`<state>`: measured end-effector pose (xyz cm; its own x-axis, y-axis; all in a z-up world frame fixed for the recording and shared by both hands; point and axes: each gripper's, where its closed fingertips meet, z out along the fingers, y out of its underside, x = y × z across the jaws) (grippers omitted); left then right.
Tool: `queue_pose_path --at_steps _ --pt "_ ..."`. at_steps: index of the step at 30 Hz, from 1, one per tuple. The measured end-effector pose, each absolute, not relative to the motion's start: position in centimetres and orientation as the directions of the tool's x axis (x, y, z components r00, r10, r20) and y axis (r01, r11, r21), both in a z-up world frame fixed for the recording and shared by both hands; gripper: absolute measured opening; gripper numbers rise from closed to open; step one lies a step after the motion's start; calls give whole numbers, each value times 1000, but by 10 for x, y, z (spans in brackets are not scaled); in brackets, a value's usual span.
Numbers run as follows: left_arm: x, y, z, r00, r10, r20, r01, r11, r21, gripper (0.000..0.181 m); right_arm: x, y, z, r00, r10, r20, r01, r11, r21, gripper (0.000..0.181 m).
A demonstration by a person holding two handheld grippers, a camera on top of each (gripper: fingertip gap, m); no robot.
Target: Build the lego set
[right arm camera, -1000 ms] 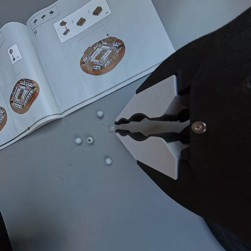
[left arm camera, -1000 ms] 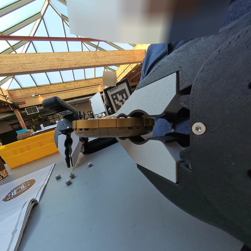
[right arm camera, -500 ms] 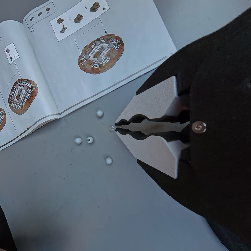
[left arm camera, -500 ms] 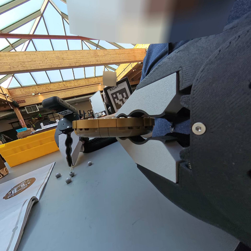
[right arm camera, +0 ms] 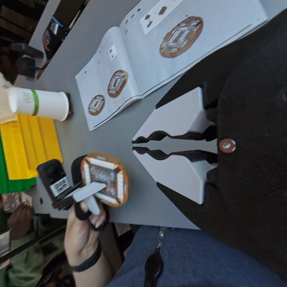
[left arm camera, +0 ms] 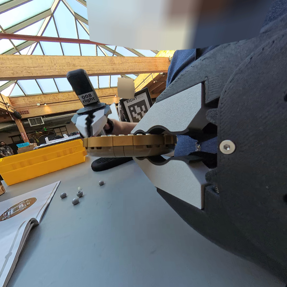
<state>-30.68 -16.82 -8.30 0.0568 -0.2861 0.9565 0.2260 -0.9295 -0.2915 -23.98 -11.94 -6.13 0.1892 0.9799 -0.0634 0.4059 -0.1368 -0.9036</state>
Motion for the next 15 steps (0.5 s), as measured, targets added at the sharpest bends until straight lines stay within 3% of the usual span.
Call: queue_pose_path --at_steps 3,15 --pt "-304 -168 -84 72 -289 955 216 -930 -298 20 -267 -150 -43 121 987 -106 339 -141 -930 3" --pt "-301 -170 -84 90 -301 949 203 -928 -314 20 -293 -162 -60 119 989 -84 429 -127 -894 3"
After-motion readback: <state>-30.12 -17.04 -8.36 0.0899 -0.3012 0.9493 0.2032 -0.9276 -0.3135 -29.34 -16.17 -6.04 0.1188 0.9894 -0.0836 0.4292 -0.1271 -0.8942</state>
